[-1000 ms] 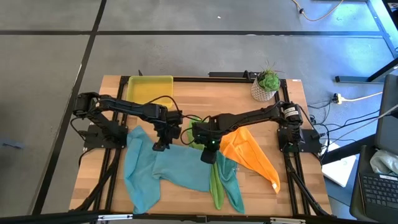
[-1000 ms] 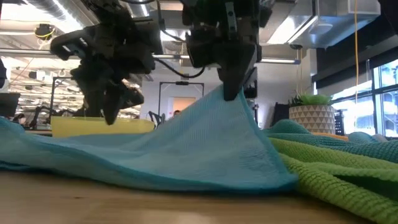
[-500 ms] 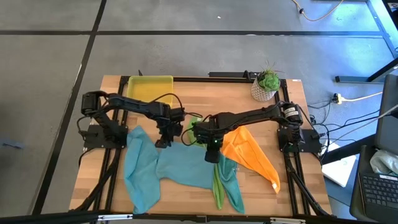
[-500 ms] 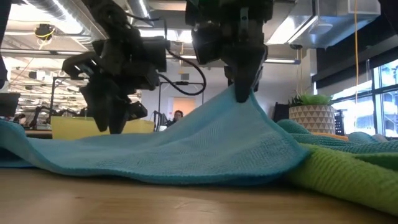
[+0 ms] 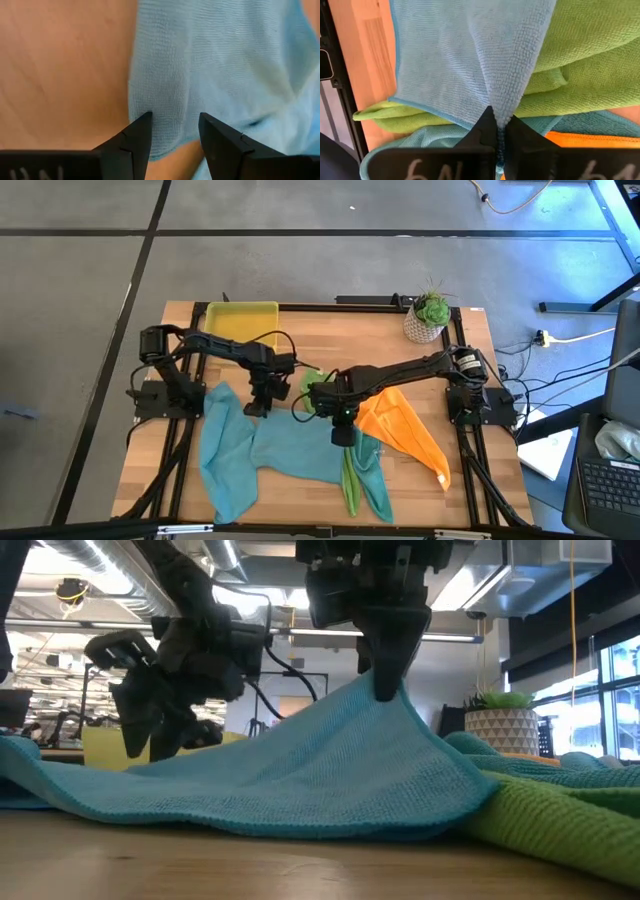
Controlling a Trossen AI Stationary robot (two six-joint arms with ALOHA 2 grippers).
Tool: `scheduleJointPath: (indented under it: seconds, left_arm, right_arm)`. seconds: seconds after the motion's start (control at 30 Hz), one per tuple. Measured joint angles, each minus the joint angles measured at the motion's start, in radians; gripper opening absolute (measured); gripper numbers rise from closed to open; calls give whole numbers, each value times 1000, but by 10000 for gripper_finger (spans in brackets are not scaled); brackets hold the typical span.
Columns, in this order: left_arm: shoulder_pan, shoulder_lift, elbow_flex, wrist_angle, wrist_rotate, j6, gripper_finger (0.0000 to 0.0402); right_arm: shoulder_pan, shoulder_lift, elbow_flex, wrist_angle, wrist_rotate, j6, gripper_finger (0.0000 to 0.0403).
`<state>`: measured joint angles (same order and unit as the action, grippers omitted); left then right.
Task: Fold microfiber towels
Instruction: Fold the center blue towel
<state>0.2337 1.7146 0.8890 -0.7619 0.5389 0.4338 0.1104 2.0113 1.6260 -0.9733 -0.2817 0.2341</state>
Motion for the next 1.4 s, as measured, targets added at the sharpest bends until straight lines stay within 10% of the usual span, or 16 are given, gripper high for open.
scheduleJointPath:
  seconds: [1.4]
  left_arm:
    - [38,-13,0,34,-29,22,153]
  right_arm:
    - [6,-29,-1,-17,53,-34,6]
